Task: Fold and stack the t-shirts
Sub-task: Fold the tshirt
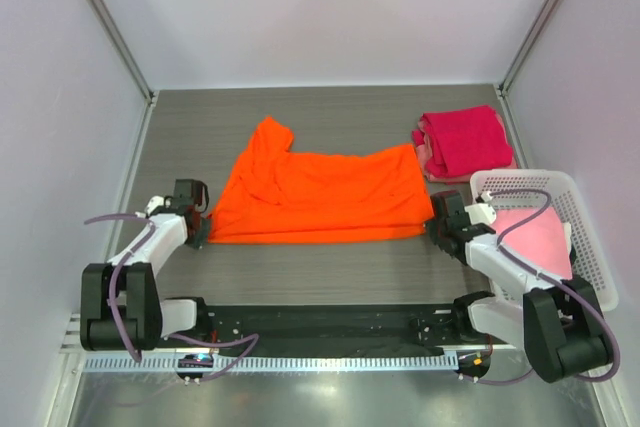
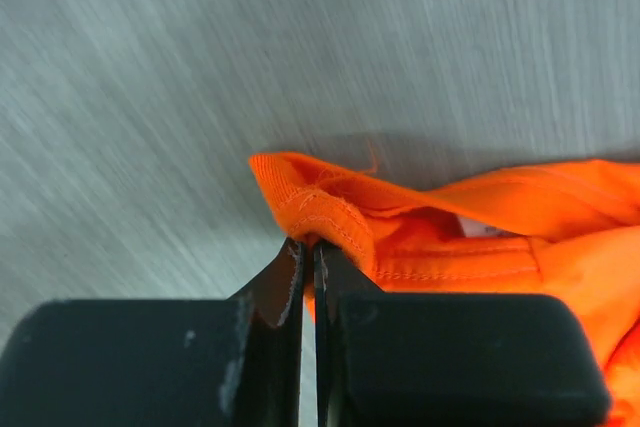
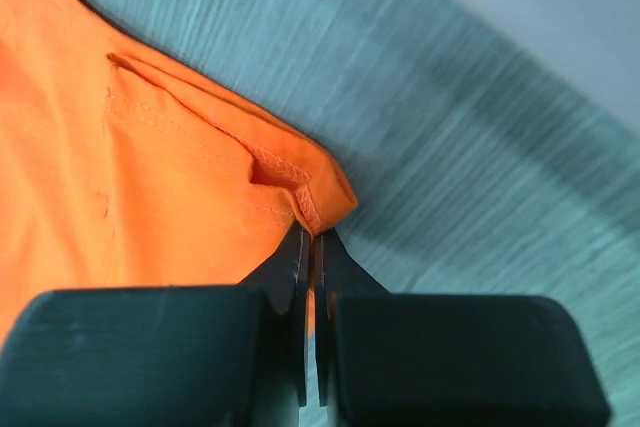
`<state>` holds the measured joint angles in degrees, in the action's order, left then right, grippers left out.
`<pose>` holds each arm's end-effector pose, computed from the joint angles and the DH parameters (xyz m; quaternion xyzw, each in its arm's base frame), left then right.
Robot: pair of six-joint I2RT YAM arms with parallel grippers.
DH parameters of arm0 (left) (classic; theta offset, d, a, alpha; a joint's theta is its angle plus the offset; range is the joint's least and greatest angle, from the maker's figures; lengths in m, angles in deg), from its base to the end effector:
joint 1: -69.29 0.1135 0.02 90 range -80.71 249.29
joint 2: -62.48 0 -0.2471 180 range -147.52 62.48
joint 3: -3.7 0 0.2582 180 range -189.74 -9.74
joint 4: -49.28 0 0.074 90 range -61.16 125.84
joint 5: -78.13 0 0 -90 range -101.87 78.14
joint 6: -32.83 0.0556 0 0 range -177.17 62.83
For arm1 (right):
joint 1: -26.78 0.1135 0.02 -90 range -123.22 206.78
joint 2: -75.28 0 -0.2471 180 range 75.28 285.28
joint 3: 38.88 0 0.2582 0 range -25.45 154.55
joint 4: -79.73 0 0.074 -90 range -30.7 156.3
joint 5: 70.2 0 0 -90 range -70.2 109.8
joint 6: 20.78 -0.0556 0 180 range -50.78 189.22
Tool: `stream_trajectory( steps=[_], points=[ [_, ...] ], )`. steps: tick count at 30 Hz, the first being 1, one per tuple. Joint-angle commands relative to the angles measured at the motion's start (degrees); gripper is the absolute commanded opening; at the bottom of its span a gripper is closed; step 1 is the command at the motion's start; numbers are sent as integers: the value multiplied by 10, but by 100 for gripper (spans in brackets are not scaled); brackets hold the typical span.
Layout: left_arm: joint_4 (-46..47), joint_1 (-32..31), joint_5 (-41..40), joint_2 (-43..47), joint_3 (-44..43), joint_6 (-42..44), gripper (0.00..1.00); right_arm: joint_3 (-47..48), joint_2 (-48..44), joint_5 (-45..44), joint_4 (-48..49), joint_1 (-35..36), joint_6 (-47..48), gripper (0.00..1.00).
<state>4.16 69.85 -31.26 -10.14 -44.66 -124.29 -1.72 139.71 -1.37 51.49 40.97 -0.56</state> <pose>0.2259 0.0207 0.1249 -0.5651 0.7887 0.0417 0.2384 0.2125 0.0330 0.1144 0.4859 0.8051 0.0645 0.3340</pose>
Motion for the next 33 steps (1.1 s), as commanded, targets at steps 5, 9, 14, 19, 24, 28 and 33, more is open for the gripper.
stream_trajectory(
  steps=[5,9,14,19,24,28,33],
  points=[
    [9,9,-39,126,49,-14,0,-33,-108,-38,-41,5,0,4],
    [35,8,-34,184,53,-13,0,-13,-105,-52,-37,5,4,3],
    [23,8,-11,111,-68,-15,0,113,-22,-58,-55,4,29,1],
    [-72,9,-25,23,-347,15,0,322,49,-70,-97,4,80,1],
    [-166,17,-30,-42,-533,50,0,492,90,-67,-141,0,117,1],
    [-205,17,-42,-14,-588,83,0,528,70,-55,-173,0,129,1],
    [-190,17,-31,89,-544,94,0,503,-17,-30,-182,0,128,1]
  ],
)
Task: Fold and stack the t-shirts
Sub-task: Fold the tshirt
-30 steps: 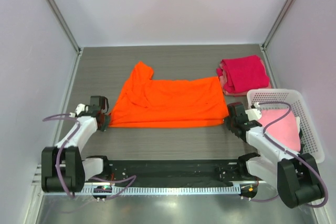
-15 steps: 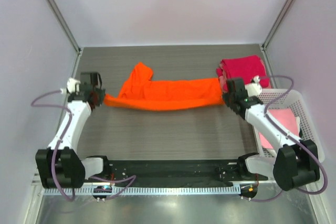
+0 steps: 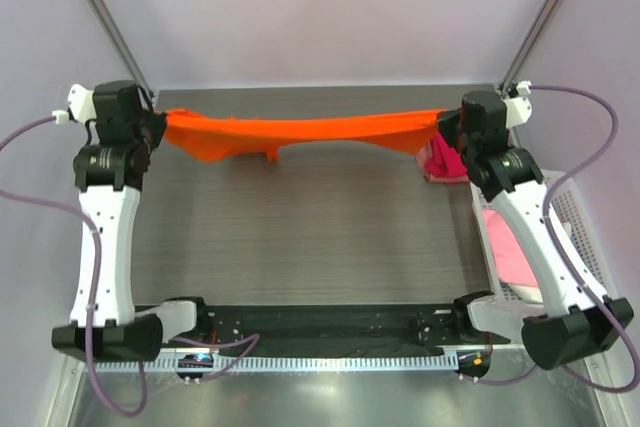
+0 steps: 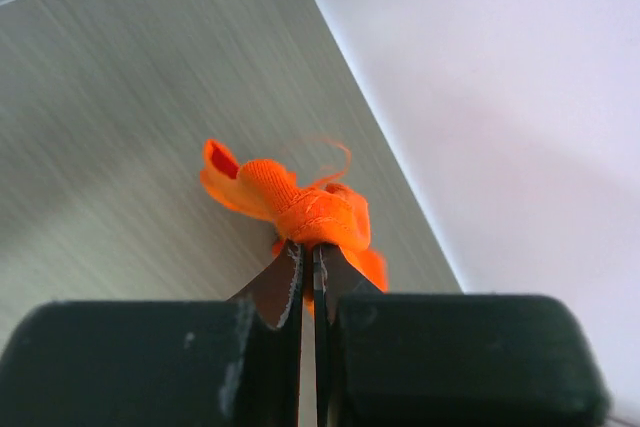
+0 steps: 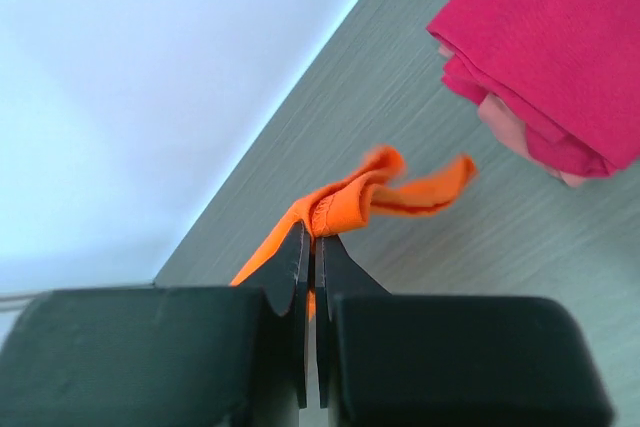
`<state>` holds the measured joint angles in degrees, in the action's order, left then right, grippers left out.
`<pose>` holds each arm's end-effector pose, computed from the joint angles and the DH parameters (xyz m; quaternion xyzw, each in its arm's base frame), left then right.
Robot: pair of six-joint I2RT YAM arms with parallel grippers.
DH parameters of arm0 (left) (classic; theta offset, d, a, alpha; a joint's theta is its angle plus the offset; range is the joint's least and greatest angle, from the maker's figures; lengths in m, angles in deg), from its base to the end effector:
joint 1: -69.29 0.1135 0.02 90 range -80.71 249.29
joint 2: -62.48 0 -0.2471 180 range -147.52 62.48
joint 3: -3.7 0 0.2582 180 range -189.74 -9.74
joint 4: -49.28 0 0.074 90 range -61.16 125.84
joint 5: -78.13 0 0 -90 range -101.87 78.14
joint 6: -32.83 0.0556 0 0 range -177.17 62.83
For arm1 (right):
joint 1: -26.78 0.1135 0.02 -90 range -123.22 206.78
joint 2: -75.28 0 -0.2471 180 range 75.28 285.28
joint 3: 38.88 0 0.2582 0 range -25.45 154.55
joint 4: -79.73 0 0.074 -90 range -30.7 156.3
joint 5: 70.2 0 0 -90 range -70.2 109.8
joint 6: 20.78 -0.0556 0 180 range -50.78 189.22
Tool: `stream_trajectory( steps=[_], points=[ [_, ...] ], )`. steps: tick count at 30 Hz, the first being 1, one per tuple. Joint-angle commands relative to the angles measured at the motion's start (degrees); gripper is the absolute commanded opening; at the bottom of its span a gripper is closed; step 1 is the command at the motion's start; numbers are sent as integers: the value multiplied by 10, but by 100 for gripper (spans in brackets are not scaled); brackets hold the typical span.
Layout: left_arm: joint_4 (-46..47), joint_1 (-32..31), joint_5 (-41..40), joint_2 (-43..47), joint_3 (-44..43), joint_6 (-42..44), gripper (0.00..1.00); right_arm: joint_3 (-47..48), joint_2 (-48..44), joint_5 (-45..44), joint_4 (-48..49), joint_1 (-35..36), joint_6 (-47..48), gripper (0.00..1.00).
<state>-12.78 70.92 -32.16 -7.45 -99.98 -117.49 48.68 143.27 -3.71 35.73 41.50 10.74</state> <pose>0.2603 0.0267 0.4292 -0.5124 0.6781 -0.1155 0.5141 0.2808 0.0508 0.3774 0.4091 0.7227 0.1786 0.5277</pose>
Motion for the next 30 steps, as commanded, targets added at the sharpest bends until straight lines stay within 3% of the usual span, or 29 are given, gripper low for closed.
stream_trajectory(
  steps=[1,4,12,20,27,30],
  points=[
    [-9,7,-19,86,20,26,0,7,-61,-3,-23,-6,18,1],
    [-11,7,-17,90,-7,25,0,29,-53,3,-29,-7,31,1],
    [-27,7,-4,-25,-105,19,0,93,6,-10,-33,-8,32,1],
    [-22,22,23,-164,-222,11,0,209,163,35,-26,-36,28,1],
    [-74,42,65,-307,-482,15,0,388,281,125,-27,-84,23,1],
    [-44,42,75,-311,-452,13,0,413,304,138,-27,-92,19,1]
  ],
)
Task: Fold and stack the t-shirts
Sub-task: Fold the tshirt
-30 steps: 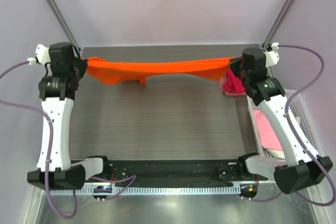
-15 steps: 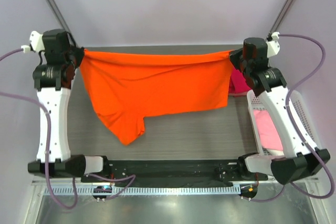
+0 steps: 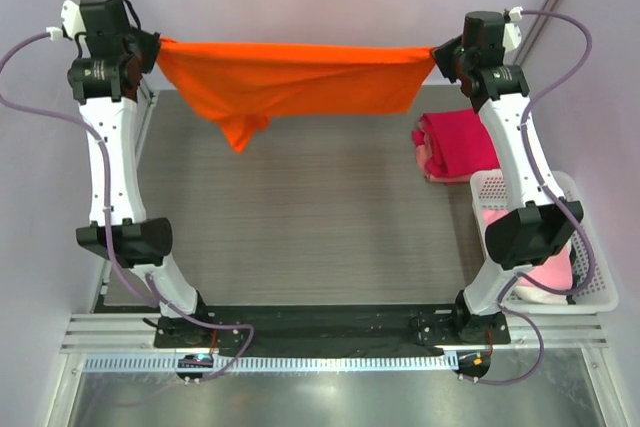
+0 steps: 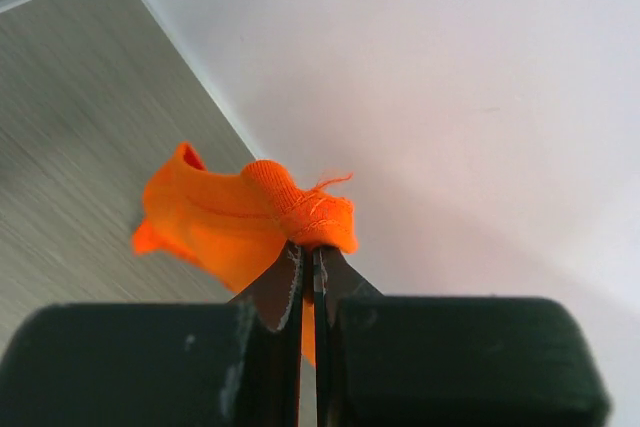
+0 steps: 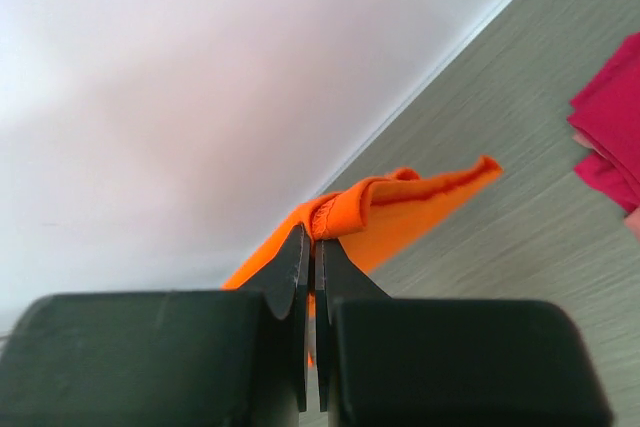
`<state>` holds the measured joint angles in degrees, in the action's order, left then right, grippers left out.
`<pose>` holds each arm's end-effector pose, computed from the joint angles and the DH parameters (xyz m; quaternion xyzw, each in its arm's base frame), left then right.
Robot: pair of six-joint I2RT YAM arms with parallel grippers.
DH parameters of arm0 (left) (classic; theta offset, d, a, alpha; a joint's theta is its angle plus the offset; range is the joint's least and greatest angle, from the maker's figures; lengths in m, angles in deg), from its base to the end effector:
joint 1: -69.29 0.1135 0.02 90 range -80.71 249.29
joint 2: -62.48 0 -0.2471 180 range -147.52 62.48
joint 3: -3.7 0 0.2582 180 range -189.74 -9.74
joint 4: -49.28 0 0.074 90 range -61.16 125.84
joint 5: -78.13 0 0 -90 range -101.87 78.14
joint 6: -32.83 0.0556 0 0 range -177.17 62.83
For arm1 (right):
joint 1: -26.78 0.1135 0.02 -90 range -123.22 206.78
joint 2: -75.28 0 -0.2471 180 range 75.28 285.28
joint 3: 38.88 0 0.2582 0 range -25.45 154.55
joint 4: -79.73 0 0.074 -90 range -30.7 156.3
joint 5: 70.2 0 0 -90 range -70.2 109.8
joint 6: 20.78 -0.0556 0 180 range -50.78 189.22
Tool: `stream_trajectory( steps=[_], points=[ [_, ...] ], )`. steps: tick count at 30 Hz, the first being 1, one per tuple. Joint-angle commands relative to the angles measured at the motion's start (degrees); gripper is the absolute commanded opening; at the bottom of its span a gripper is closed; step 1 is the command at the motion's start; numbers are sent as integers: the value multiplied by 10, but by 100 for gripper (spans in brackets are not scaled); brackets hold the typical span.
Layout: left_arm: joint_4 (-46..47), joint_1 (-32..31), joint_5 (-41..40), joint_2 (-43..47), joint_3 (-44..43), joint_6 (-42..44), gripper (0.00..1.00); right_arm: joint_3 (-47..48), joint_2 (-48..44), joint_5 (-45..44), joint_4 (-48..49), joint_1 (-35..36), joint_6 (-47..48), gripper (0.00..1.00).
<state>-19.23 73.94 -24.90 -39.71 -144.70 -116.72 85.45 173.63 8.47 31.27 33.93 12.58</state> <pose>0.3672 0.0424 0.4928 -0.4920 0.6654 -0.1715 0.5346 0.4049 0.0398 0.4219 0.3961 0.7284 0.2225 0.5129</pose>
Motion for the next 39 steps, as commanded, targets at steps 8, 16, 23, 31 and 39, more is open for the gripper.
stream_trajectory(
  steps=[8,16,23,31,39],
  points=[
    [194,12,-20,98,320,-11,0,-112,12,79,88,-19,25,1],
    [357,12,-32,259,736,-22,0,-452,-47,91,270,-18,36,1],
    [395,12,-49,391,964,-34,0,-674,-120,90,368,-19,24,1],
    [320,12,-22,532,1084,-47,0,-869,-259,62,402,-17,7,1],
    [154,12,-32,616,1049,-73,85,-920,-416,52,337,-17,28,47]
  ],
)
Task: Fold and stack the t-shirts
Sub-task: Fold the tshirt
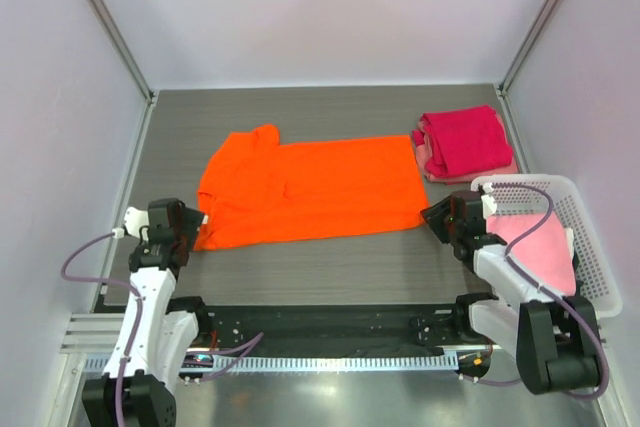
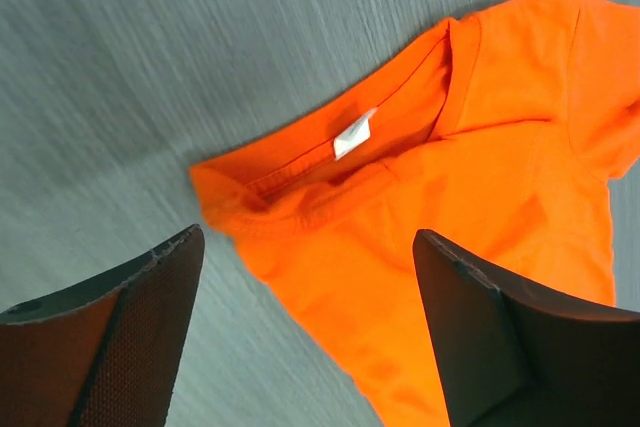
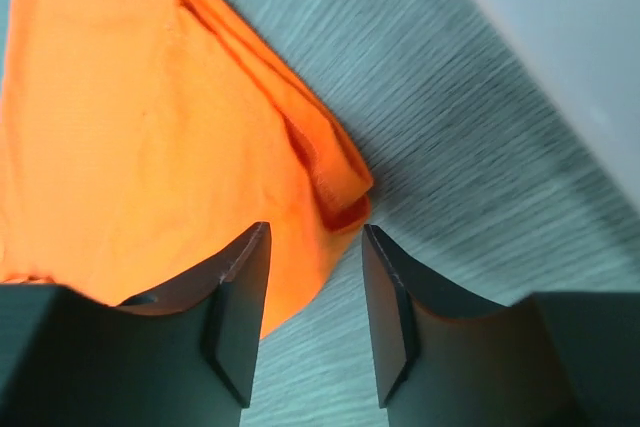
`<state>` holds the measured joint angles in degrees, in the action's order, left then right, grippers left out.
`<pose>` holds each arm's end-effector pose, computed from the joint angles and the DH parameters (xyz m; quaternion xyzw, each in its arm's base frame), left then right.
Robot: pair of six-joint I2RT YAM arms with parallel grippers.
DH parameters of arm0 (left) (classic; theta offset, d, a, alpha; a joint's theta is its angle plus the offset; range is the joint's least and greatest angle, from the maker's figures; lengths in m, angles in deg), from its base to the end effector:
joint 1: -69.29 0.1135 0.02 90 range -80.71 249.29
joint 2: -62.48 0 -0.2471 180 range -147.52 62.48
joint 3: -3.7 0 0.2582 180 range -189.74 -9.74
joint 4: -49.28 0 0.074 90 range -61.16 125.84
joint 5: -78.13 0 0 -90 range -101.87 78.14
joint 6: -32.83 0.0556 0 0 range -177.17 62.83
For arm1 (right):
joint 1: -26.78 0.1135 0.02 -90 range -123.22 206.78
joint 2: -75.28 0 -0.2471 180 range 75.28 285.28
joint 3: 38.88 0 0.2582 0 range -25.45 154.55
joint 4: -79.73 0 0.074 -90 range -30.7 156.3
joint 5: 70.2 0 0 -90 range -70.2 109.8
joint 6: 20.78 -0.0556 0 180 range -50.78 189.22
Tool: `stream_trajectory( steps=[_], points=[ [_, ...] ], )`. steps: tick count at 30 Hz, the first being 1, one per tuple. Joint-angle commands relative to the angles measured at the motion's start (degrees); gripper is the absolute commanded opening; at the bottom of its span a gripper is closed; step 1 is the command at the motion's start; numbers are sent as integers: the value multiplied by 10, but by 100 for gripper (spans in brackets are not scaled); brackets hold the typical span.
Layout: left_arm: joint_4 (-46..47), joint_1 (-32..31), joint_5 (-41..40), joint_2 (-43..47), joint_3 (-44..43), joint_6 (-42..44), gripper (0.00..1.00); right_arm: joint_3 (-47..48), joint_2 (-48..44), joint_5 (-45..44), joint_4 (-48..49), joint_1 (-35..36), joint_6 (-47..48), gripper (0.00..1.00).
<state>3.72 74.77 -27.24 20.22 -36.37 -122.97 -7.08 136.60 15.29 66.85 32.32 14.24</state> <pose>0.1787 0.0319 0.1753 -0.5778 0.7232 -0.0716 0.3715 0.2211 0.0170 0.1158 0.3967 0.8238 0.1721 0.3664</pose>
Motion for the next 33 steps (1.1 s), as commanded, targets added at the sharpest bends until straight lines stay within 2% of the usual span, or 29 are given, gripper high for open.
stream_trajectory(
  steps=[1,4,5,6,9,13,18,20,24,28,33],
  points=[
    [-86,4,-7,28,-43,-4,86,10,-57,-18,-30,0,17,48],
    [-97,4,3,44,-80,20,91,42,-88,-18,-68,3,51,49],
    [-85,4,17,46,-92,56,92,61,-90,-16,-75,3,63,50],
    [-55,4,40,46,-97,72,96,72,-90,-12,-87,3,76,50],
    [13,4,88,28,-116,124,98,119,-75,-2,-99,3,129,51],
    [95,4,190,-44,-138,137,99,174,-24,17,-91,5,189,54],
    [227,4,258,-155,-145,123,99,238,44,22,-85,6,279,63],
    [262,3,261,-185,-157,127,100,285,98,37,-97,6,299,63],
    [261,4,272,-268,-217,154,100,375,204,77,-105,6,299,62],
    [299,3,276,-338,-245,142,100,496,323,72,-110,7,293,63],
    [343,0,262,-426,-299,131,100,604,477,71,-114,6,282,55]
  ],
)
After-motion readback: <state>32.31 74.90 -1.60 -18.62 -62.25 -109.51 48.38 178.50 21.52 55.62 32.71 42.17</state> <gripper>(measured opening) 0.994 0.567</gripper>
